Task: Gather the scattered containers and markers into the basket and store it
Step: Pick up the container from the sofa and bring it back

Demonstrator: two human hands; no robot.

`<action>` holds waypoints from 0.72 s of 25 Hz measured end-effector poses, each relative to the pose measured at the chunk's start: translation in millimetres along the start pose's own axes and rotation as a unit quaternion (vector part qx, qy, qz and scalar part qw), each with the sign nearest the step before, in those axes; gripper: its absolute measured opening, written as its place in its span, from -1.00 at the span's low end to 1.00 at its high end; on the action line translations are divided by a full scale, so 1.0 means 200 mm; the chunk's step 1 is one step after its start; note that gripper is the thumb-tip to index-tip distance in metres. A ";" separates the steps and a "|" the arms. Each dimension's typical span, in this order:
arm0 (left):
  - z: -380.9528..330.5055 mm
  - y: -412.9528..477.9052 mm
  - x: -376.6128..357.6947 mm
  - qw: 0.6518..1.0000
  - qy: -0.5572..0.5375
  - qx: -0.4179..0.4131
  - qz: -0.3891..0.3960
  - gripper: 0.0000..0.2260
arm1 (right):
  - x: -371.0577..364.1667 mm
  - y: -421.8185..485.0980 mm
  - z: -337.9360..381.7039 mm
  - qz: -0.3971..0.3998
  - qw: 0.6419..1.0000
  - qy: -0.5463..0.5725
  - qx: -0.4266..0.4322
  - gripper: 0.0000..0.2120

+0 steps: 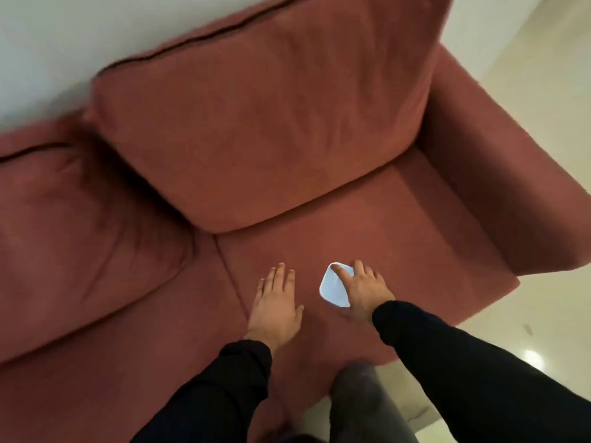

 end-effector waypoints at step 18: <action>1.73 -3.39 -0.73 0.759 -0.258 0.566 -0.193 -0.31 | -1.17 -1.33 3.52 0.007 0.793 -0.302 0.529 -0.13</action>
Point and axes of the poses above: each hand's wrist, its own y-axis towards the middle knuckle, its own x-axis out of the back of the hand, z = x × y, the point moved 3 cm from there along y, towards the middle knuckle, and after that the axes turned 4 degrees about -y, right-handed, at the moved point
